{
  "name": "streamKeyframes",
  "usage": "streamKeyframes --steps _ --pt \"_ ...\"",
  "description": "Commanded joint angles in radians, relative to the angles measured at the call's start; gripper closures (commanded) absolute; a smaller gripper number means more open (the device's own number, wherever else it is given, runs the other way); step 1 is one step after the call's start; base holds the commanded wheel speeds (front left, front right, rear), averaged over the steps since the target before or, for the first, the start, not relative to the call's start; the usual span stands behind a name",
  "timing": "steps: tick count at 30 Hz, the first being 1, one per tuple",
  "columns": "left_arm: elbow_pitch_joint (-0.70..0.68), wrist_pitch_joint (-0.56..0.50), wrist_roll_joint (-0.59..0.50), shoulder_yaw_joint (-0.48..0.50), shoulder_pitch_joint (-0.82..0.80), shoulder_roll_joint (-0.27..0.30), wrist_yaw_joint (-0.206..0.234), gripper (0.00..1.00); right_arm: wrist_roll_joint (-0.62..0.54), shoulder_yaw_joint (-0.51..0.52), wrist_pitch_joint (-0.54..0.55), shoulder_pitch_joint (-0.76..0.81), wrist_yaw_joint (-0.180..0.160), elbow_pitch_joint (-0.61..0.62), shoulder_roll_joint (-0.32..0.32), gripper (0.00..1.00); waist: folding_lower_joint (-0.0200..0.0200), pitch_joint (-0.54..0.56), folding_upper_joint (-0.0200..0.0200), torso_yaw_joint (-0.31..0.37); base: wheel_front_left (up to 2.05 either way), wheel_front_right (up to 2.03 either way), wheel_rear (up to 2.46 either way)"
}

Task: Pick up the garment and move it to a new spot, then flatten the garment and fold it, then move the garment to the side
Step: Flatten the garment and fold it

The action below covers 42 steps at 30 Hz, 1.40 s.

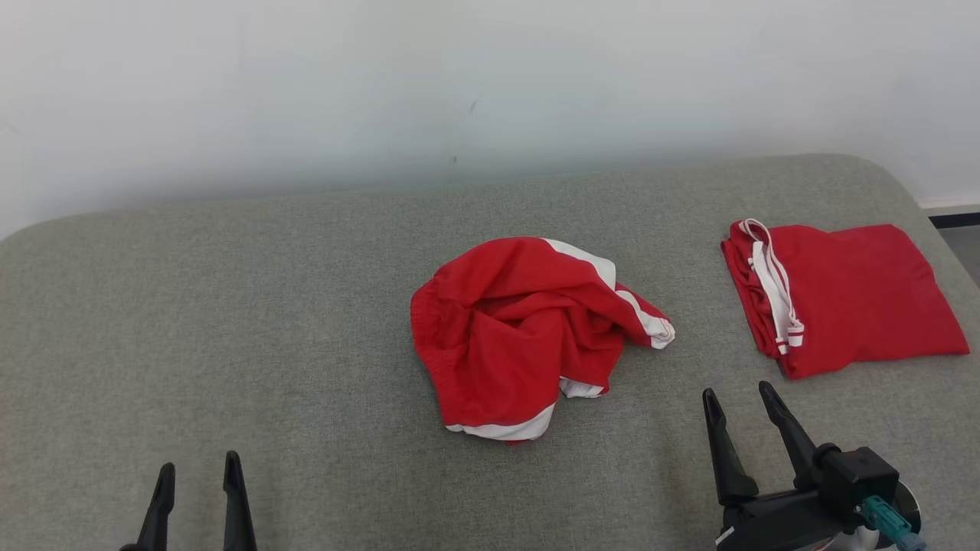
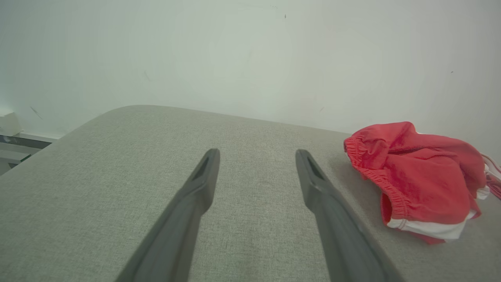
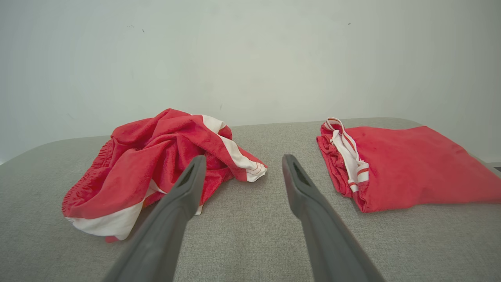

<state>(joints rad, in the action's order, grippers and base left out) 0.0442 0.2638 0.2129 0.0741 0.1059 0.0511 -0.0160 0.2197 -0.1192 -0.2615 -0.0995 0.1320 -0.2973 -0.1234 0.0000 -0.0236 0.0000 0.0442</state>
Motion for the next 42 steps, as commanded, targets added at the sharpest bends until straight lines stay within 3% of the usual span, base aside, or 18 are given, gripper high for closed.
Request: streamKeyframes --steps 1,9,20,31,40,41,42 --pt "-0.003 0.0 0.003 -0.005 0.012 -0.001 0.006 0.0 -0.001 -0.002 -0.005 0.0 -0.003 0.001 -0.001 0.0 0.0 0.0 0.0 0.001 0.0 0.0 0.0" --pt "0.021 0.0 -0.015 -0.064 -0.026 -0.001 -0.03 0.0 0.0 -0.013 -0.005 -0.015 -0.003 0.0 0.001 0.0 0.0 -0.011 0.0 0.012 0.0 0.0 0.0" --pt "0.276 0.0 -0.044 -0.231 -0.201 0.019 -0.106 0.0 0.007 -0.067 -0.005 -0.061 -0.003 0.003 0.011 0.0 0.0 -0.08 0.0 0.095 0.0 0.0 0.0" --pt "0.427 0.0 -0.042 -0.299 -0.32 0.043 -0.112 0.0 0.011 -0.08 -0.005 -0.092 -0.003 0.01 0.022 0.0 0.0 -0.15 0.0 0.201 0.0 0.0 0.0" --pt "0.449 0.0 -0.02 -0.293 -0.353 0.053 -0.113 0.0 0.008 -0.071 -0.005 -0.085 -0.003 0.014 0.024 0.0 0.0 -0.159 0.0 0.224 0.0 0.0 0.0" --pt "0.448 0.0 -0.015 -0.298 -0.355 0.053 -0.113 0.23 0.007 -0.071 -0.005 -0.085 -0.003 0.014 0.023 0.0 0.0 -0.158 0.0 0.224 0.0 0.0 0.0" --pt "0.441 0.0 -0.009 -0.303 -0.36 0.054 -0.113 0.7 0.006 -0.07 -0.005 -0.084 -0.003 0.014 0.023 0.0 0.0 -0.156 0.0 0.224 0.0 0.0 0.0"
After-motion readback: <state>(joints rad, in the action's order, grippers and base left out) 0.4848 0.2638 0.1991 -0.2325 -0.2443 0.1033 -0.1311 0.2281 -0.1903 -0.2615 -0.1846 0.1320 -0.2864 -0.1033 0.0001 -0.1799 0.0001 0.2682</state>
